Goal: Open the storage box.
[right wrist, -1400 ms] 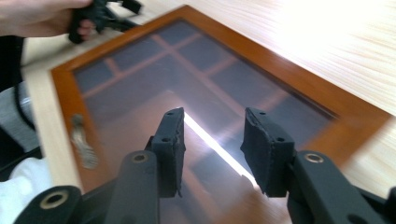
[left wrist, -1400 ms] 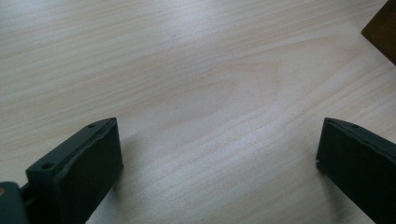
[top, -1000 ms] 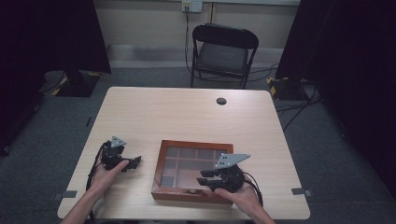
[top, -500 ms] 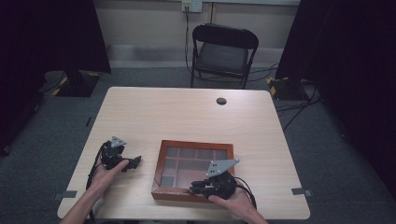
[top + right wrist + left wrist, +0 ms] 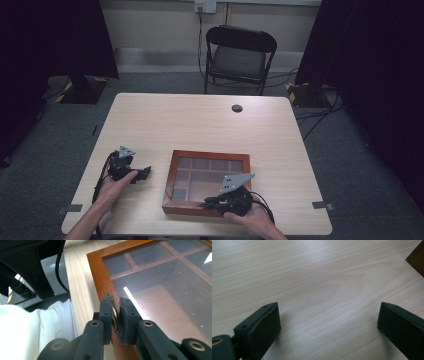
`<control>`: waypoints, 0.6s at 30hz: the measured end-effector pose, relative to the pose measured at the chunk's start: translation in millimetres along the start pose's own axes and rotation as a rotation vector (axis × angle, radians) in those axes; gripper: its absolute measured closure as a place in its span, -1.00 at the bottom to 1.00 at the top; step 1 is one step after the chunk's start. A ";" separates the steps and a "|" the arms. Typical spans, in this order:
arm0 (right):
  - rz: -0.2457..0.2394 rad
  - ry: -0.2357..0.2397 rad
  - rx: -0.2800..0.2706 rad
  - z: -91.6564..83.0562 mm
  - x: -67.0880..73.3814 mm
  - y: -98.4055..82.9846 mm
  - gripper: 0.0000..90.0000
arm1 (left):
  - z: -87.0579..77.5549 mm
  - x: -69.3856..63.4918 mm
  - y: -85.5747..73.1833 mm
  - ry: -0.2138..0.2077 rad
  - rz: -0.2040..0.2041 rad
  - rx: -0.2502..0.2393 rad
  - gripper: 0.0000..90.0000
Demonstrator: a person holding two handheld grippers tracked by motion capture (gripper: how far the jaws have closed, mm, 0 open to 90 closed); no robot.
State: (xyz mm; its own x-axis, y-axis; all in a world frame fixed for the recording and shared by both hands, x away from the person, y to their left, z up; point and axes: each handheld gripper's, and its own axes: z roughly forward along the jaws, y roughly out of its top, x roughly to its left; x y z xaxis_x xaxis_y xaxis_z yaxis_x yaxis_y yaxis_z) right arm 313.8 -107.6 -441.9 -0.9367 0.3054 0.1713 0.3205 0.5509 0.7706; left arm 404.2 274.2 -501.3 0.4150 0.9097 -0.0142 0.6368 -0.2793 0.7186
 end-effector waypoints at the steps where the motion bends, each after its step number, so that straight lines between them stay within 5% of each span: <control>1: -0.002 0.003 0.011 -0.6 -0.3 1.0 0.81 | -0.6 -0.5 0.2 -0.001 0.004 0.001 -0.85; 6: -0.002 0.014 0.007 -1.3 -2.0 0.4 0.82 | -3.3 -2.4 1.4 -0.017 0.032 0.005 -0.64; 18: -0.020 0.021 0.020 -9.4 -2.8 1.7 0.83 | -11.1 -10.8 4.9 -0.075 0.052 -0.039 -0.64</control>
State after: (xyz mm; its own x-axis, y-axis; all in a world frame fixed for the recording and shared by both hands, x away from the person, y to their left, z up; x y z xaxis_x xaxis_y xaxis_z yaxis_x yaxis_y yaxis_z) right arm 315.6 -114.8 -435.3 -0.9458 0.2774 0.1689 0.3038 0.5720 0.7619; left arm 395.6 266.4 -490.0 0.4953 0.8683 -0.0270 0.5882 -0.3123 0.7459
